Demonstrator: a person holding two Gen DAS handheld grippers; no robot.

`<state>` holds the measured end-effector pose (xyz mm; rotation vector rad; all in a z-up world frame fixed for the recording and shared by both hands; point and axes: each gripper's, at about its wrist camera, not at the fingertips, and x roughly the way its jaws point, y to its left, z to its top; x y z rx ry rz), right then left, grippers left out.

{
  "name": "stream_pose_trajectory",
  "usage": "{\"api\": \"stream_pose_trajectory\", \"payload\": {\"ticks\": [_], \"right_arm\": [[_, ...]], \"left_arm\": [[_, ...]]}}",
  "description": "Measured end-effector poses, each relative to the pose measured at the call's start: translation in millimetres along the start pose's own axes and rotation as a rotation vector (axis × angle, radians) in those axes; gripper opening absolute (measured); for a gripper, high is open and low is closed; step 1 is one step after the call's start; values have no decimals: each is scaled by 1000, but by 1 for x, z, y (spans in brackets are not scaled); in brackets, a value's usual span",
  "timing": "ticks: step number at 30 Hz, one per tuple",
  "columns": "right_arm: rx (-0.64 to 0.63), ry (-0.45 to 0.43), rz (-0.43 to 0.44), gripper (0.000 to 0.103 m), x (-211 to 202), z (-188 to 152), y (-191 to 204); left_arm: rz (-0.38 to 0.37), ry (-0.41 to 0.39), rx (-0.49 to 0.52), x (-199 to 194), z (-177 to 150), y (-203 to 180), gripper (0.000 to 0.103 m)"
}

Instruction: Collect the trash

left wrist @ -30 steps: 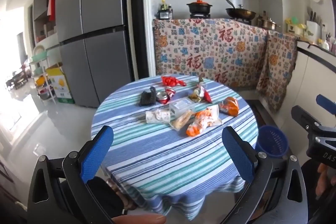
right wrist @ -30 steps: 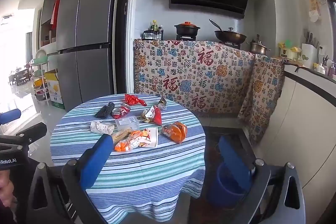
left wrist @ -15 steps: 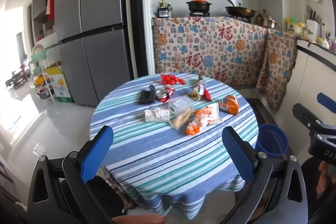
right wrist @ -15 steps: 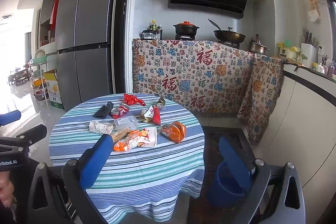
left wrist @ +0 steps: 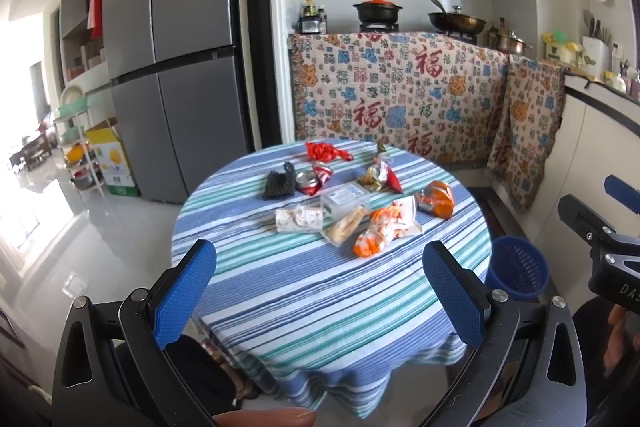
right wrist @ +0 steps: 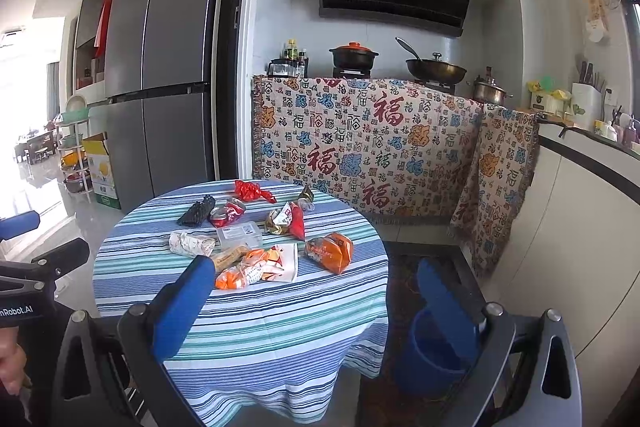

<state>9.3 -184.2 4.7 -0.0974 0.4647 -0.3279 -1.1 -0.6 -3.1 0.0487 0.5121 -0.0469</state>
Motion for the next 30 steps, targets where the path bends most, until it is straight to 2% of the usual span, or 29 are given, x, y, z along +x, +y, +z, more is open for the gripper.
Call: {"api": "stream_pose_trajectory", "payload": {"ticks": [30], "right_arm": [[2, -3, -4, 103, -1, 0, -6]], "left_arm": [[4, 3, 3, 1, -5, 1, 103]]}}
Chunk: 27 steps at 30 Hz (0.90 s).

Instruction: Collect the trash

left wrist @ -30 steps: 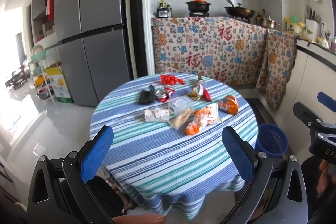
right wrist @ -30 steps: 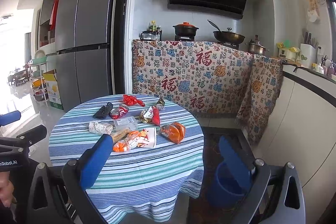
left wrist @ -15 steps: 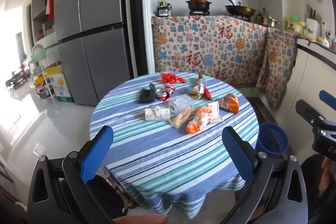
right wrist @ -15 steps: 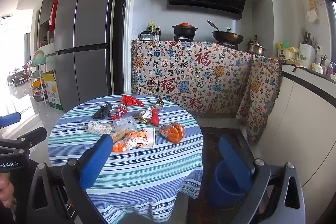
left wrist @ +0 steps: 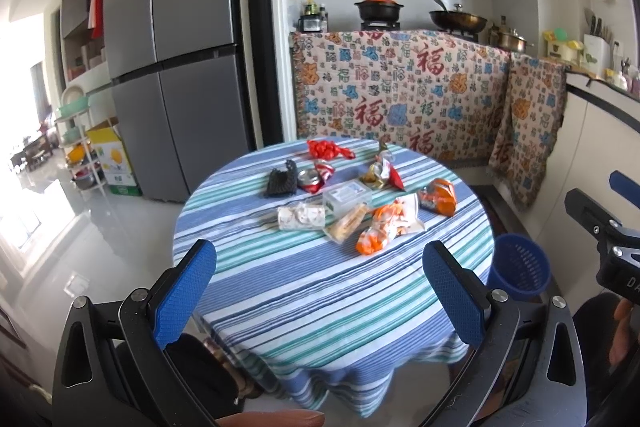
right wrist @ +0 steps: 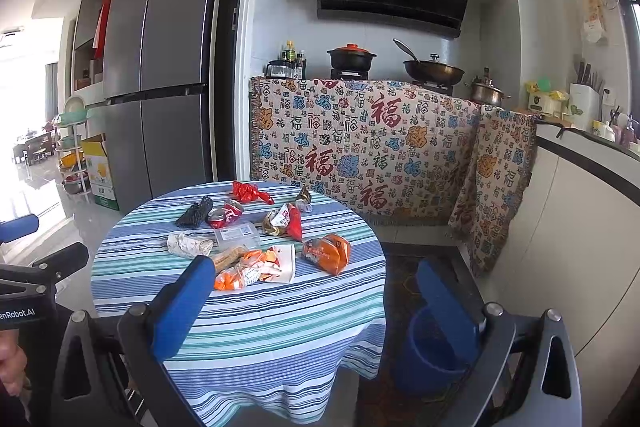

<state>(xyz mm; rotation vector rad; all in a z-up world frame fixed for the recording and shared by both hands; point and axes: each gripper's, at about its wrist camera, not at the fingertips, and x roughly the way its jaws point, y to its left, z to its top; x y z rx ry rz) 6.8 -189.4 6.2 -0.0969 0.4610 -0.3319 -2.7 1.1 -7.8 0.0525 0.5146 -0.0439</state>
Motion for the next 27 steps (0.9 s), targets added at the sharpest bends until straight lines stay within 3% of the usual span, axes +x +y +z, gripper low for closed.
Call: {"api": "stream_pose_trajectory", "payload": {"ticks": [27], "right_arm": [[16, -28, 8, 103, -6, -6, -6]], "left_arm": [[-12, 38, -28, 5, -7, 23, 103]]}}
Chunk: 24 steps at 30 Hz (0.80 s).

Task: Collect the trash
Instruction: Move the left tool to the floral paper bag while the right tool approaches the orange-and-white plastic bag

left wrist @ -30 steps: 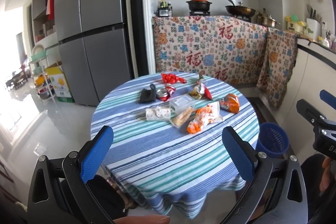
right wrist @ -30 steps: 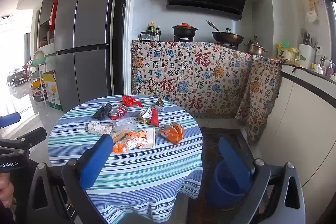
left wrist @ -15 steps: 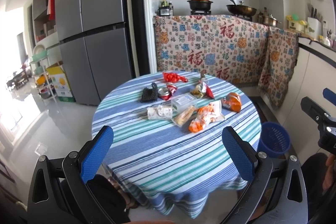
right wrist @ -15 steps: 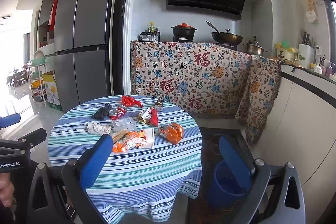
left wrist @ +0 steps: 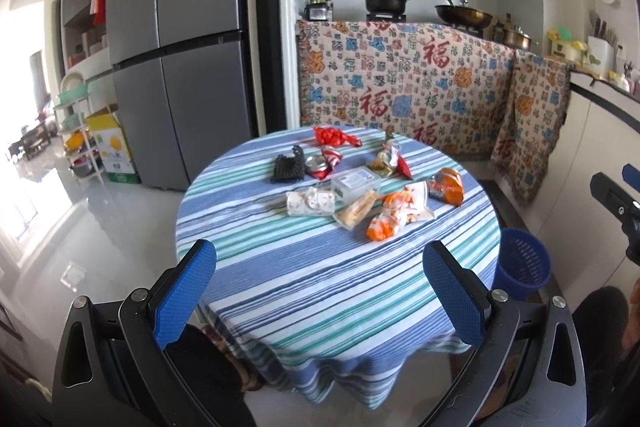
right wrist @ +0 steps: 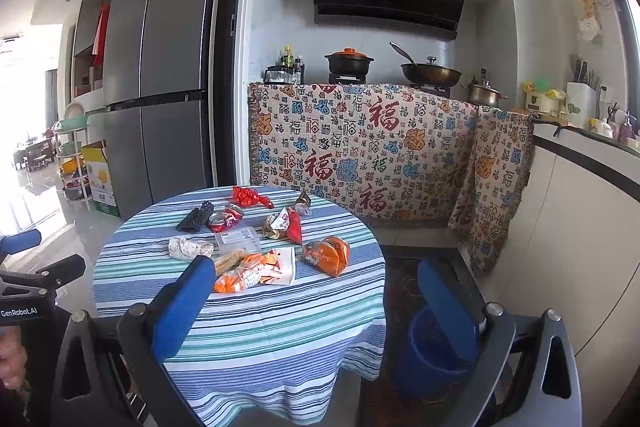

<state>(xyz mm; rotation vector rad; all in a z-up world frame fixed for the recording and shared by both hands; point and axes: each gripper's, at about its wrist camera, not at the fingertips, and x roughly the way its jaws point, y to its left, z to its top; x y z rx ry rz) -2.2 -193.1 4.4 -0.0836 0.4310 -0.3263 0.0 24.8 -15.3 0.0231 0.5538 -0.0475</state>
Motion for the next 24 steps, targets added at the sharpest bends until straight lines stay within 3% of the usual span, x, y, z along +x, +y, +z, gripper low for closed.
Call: {"api": "stream_pose_trajectory", "payload": {"ticks": [10, 17, 24], "right_arm": [[27, -18, -19, 103, 16, -9, -16], [37, 54, 1, 103, 65, -39, -27], [-14, 169, 77, 103, 124, -71, -12]], "left_arm": [[-48, 7, 4, 23, 2, 1, 103], [-109, 64, 5, 80, -7, 7, 103], [-119, 167, 6, 148, -18, 19, 103]]}}
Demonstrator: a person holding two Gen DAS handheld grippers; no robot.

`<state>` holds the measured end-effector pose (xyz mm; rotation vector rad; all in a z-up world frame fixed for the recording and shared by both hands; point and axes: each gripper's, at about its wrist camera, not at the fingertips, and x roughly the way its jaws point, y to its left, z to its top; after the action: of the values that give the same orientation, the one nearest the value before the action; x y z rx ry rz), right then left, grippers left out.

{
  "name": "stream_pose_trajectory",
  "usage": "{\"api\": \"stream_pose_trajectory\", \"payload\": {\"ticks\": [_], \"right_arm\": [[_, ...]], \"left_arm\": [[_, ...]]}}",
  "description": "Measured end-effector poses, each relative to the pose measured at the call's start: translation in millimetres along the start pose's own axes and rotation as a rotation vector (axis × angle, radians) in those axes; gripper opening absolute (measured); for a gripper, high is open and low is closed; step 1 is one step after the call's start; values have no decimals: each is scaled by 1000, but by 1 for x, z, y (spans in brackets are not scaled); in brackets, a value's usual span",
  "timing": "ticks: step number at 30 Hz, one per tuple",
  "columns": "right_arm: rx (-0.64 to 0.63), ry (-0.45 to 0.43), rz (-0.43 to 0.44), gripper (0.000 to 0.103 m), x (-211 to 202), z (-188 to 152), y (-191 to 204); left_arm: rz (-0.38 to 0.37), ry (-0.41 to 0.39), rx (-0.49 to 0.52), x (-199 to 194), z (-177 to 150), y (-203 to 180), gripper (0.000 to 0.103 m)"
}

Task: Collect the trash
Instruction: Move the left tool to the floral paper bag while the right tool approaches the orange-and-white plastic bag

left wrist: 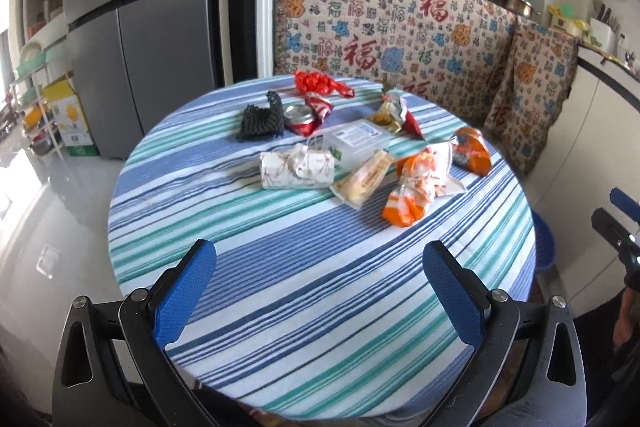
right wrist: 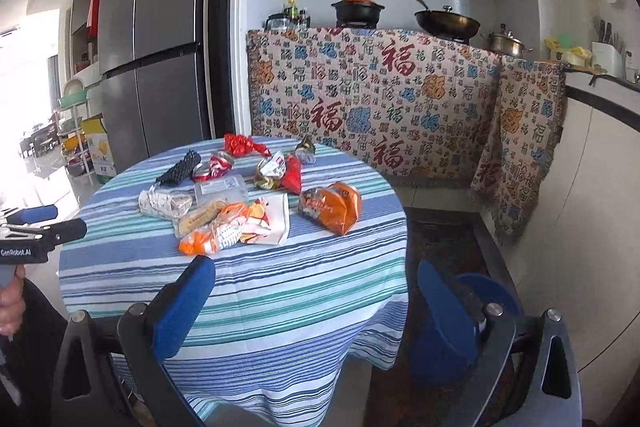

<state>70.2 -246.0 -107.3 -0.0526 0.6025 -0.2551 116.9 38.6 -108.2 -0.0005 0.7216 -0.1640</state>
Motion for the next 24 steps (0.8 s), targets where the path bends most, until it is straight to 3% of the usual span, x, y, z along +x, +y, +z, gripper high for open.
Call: {"api": "stream_pose_trajectory", "payload": {"ticks": [7, 10, 14, 22, 24], "right_arm": [[-25, 121, 104, 103, 59, -10, 27], [2, 154, 186, 103, 78, -10, 38], [56, 179, 231, 103, 100, 6, 53], [103, 277, 196, 103, 154, 16, 99], [77, 305, 134, 103, 158, 10, 101]], "left_arm": [[32, 121, 16, 65, 0, 15, 103], [45, 166, 14, 87, 3, 22, 103], [70, 175, 0, 105, 8, 33, 103], [99, 203, -46, 118, -4, 54, 103], [98, 196, -44, 118, -2, 54, 103]]}}
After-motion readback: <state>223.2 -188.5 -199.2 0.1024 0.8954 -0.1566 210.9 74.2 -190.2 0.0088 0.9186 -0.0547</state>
